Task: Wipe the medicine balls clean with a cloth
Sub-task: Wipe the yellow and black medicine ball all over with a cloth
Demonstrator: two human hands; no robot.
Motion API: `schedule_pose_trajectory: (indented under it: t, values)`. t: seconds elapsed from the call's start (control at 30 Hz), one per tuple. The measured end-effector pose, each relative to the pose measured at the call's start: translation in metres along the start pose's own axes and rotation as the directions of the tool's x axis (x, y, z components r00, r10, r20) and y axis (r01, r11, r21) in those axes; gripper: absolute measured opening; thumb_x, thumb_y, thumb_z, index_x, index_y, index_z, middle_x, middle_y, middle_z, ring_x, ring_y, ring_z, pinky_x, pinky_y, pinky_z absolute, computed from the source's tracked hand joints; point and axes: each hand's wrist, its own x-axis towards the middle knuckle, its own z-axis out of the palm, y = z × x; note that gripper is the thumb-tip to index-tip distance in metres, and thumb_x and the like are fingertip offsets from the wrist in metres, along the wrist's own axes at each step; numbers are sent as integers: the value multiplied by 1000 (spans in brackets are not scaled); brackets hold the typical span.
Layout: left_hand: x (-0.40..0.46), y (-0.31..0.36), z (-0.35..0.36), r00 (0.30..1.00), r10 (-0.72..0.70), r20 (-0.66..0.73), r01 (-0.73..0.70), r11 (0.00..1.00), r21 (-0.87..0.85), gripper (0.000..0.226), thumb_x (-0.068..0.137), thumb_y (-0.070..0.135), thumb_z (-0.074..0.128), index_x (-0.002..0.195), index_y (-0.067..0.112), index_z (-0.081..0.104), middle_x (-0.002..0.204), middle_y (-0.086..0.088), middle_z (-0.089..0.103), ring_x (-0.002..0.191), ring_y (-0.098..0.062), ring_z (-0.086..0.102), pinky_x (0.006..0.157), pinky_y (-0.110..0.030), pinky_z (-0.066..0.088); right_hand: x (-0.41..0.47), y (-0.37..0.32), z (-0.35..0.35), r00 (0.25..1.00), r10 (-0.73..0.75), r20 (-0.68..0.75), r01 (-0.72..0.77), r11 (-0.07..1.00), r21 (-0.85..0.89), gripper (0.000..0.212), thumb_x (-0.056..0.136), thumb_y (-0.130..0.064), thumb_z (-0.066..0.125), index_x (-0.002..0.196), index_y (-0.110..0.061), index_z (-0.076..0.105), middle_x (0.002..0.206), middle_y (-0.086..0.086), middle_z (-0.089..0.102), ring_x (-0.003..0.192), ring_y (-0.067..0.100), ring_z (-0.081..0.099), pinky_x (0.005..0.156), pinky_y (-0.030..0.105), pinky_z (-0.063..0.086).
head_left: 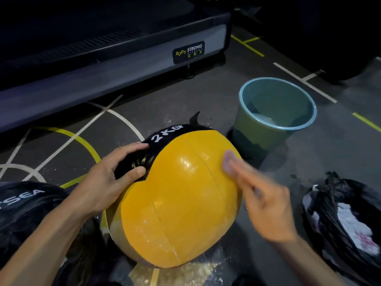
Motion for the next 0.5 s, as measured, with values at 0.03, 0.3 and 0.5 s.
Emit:
schedule_pose_trajectory:
  t: [0.03,0.3,0.5]
  values:
    - [2,3,3,1000,1,-5,-1,1000,-1,50,91,54,61,138,62,46,135,41,46,123,15,45,96,-30,46,11,1,-5,986,139,-93,-136,990,32,34,100,-12,64,133,-22,66,130,-19,66,113,-3,66,102,24,52]
    - [15,5,5,1000,-9,-24,9,1000,25,53,90,53,58,141,58,46,136,24,52,119,5,51,90,-30,46,-19,-30,35,927,-364,91,374,918,-134,37,95,-1,56,131,-8,66,143,7,59,140,24,51,111,44,47]
    - [22,10,12,998,-3,-70,6,999,46,54,88,59,56,140,57,47,136,24,53,119,9,50,87,-20,42,30,-3,-6,991,-18,-133,-9,980,-198,34,98,-16,70,128,-31,69,130,-17,68,105,7,61,79,34,58]
